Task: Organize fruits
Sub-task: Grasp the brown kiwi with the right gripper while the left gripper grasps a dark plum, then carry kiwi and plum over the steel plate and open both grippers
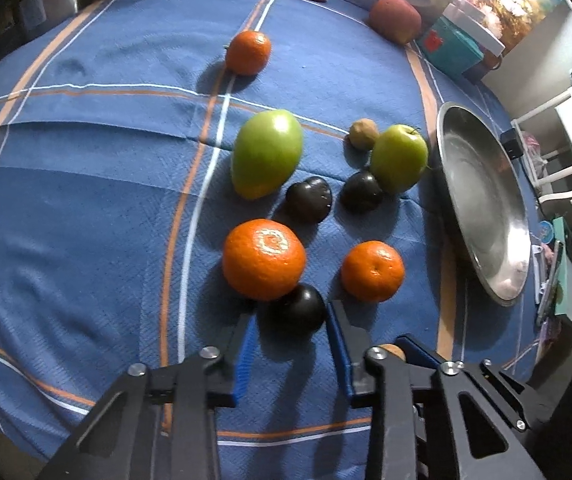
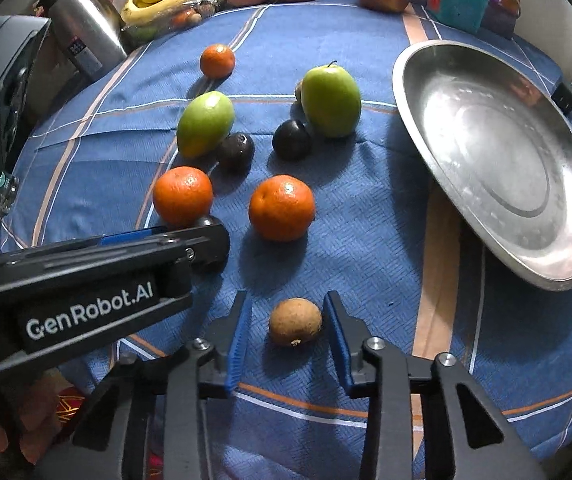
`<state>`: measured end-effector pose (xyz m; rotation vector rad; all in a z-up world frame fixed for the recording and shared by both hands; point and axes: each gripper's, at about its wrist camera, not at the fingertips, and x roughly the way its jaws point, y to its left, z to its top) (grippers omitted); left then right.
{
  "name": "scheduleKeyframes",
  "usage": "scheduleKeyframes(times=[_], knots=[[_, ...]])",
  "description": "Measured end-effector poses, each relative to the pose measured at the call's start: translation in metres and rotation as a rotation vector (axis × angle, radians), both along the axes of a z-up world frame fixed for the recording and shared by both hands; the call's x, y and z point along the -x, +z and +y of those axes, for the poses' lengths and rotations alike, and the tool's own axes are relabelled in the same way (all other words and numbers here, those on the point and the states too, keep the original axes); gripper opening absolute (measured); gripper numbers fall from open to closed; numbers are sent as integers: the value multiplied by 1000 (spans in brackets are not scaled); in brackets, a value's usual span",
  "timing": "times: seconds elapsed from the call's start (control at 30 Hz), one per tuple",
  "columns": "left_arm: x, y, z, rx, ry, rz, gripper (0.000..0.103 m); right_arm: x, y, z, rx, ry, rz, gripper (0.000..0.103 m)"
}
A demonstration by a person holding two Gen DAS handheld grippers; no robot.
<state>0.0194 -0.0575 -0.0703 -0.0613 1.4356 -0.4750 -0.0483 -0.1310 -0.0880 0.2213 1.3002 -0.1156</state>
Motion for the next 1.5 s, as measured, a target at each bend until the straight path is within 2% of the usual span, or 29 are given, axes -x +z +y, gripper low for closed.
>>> scheduleKeyframes(times=[0.1, 0.4, 0.63, 0.87, 1.07, 1.2, 1.5], knots=[[0, 0, -2, 9, -6, 16, 29, 0, -2, 0, -4, -7, -5, 31], [6, 7, 7, 38, -5, 14, 28, 10, 8, -6, -39, -20, -18, 28], [7, 32, 13, 60, -4, -52, 28, 20, 30, -15, -45, -54, -104, 28], [4, 53, 30, -1, 33, -140, 28, 22, 55, -21, -19, -99, -175, 28], [-20, 66, 26, -15, 69, -168, 28, 6, 69, -30, 35, -151, -174, 28], [-35, 71, 5, -16, 78, -180, 28, -10, 83, -38, 69, -184, -192, 28], [-60, 76, -20, -53, 78, -216, 28, -44, 92, -69, 69, -281, -209, 28]])
